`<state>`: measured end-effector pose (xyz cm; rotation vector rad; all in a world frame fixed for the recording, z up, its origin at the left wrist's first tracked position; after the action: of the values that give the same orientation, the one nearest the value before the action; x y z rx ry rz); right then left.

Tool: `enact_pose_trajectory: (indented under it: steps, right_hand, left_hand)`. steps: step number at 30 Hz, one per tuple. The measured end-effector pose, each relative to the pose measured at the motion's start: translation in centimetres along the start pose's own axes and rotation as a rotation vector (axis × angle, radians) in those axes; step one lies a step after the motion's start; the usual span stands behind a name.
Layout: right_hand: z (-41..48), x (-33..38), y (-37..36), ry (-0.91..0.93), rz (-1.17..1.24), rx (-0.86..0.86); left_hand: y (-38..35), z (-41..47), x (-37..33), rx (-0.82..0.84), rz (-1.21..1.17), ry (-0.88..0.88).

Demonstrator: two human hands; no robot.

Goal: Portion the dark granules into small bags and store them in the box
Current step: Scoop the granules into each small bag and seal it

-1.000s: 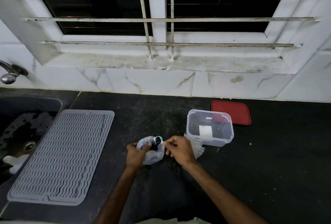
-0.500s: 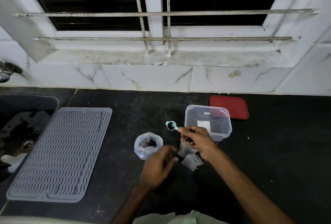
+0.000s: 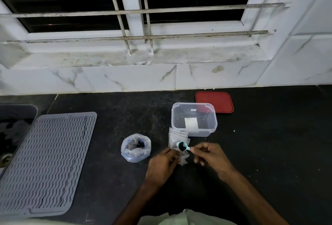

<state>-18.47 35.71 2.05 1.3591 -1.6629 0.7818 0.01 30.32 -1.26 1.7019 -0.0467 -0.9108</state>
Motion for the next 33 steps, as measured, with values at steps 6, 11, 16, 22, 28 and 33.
enact_pose_trajectory:
  steps: [6, 11, 16, 22, 28, 33]
  right_hand:
    - [0.9, -2.1, 0.3, 0.001, -0.115, -0.008]
    - [1.2, -1.4, -0.3, 0.165, -0.461, -0.013]
    - [1.4, -0.4, -0.4, 0.318, -0.845, -0.133]
    - [1.5, 0.6, -0.3, 0.323, -0.810, -0.216]
    - [2.0, 0.4, -0.1, 0.354, -0.710, -0.196]
    - [1.8, 0.4, -0.1, 0.353, -0.740, -0.160]
  left_hand:
    - [0.1, -0.1, 0.5, -0.009, -0.124, 0.003]
    - [0.0, 0.1, 0.8, -0.036, -0.208, 0.019]
    - [-0.2, 0.6, 1.1, -0.055, -0.277, 0.031]
    - [-0.1, 0.9, 1.2, -0.064, -0.327, 0.043]
    - [0.1, 1.2, 1.3, -0.093, -0.361, 0.040]
    - [0.1, 1.4, 1.4, -0.104, -0.367, 0.058]
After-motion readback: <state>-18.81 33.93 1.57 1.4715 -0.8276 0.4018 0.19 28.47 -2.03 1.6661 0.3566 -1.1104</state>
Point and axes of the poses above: each hand's wrist, its own z-axis towards the middle knuckle, its own y-axis out of the back of the hand, x = y × z, the point moved 3 cm from there along z, towards the middle knuckle, and after that the axes turned 1 degree about -y, right-handed, at the moved point
